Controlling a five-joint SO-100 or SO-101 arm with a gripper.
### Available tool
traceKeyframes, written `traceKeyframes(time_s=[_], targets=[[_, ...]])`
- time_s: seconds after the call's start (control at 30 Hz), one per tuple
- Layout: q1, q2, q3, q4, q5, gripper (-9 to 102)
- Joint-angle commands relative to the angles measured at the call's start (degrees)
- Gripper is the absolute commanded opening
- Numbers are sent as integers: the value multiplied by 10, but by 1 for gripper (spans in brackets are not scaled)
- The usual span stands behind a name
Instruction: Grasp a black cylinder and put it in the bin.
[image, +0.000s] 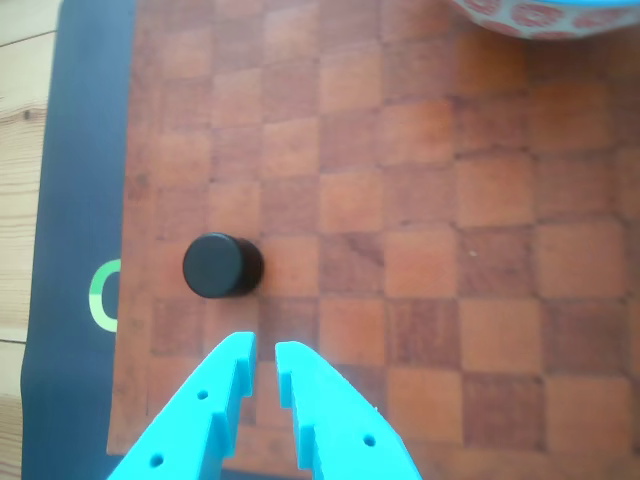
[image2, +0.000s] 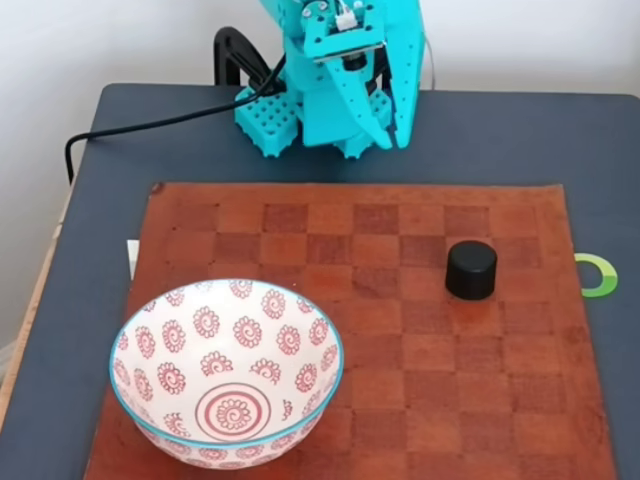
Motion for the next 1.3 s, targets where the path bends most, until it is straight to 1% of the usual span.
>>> traceKeyframes(time_s=[0.0,0.43,0.6,0.77,0.93,1.13,1.27], targets=[[-4,-70,-63,6,1,0],[-74,-382,-205,-5,4,0],[-112,-503,-252,-36,4,0],[-139,-606,-301,-63,5,9],[-162,-696,-352,-81,5,13],[-180,-783,-415,-82,-1,22],[-187,-822,-442,-84,-4,25]])
